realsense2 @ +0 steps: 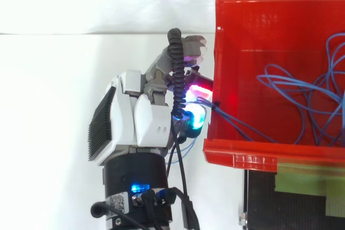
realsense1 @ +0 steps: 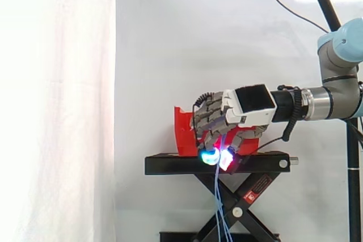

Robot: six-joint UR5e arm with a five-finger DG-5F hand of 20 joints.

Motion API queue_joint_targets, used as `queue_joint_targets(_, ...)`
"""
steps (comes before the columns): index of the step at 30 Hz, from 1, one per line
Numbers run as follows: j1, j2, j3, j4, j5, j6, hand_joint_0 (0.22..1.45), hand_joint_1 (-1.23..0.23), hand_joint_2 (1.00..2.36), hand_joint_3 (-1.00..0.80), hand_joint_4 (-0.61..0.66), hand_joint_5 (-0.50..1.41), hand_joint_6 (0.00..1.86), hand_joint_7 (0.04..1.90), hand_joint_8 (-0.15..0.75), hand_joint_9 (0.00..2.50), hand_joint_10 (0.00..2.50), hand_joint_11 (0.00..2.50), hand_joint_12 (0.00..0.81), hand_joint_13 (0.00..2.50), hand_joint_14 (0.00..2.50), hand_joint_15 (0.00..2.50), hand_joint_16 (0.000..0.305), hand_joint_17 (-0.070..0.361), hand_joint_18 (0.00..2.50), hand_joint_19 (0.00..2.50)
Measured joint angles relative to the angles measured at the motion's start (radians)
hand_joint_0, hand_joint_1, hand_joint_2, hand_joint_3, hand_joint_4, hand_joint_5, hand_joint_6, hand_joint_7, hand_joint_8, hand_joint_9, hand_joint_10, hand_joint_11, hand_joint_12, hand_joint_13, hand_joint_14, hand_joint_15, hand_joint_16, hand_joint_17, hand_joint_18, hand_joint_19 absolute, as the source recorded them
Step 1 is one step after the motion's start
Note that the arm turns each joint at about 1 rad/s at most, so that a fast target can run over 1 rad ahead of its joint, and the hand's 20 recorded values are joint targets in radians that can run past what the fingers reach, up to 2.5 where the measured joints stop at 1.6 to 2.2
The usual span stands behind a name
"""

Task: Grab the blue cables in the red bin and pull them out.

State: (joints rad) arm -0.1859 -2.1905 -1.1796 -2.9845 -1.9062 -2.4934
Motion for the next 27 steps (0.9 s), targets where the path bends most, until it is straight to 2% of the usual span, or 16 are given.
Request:
queue_joint_targets(8,0.009,0.0,0.0,-0.005,0.001,0.002,0.93,-0.74,1.0,-1.0,0.09,0.81,0.97,0.59,0.26,0.85,0.02,0.65,0.349,0.67,0.02,0.54,0.044,0.099,0.65,0.73)
queue_joint_targets(14,0.027,0.0,0.002,-0.038,0.003,0.032,0.93,-0.75,1.0,-1.0,0.09,0.81,0.96,0.59,0.262,0.84,0.02,0.64,0.348,0.68,0.02,0.53,0.044,0.099,0.65,0.73)
queue_joint_targets(19,0.052,0.0,0.012,-0.052,0.005,0.123,0.93,-0.75,1.0,-1.0,0.09,0.81,0.96,0.59,0.259,0.84,0.02,0.64,0.346,0.68,0.02,0.53,0.044,0.099,0.65,0.73)
queue_joint_targets(27,0.092,0.0,0.054,-0.062,0.003,0.331,0.93,-0.75,1.0,-1.0,0.09,0.81,0.95,0.6,0.26,0.84,0.02,0.63,0.346,0.69,0.02,0.54,0.044,0.098,0.66,0.73)
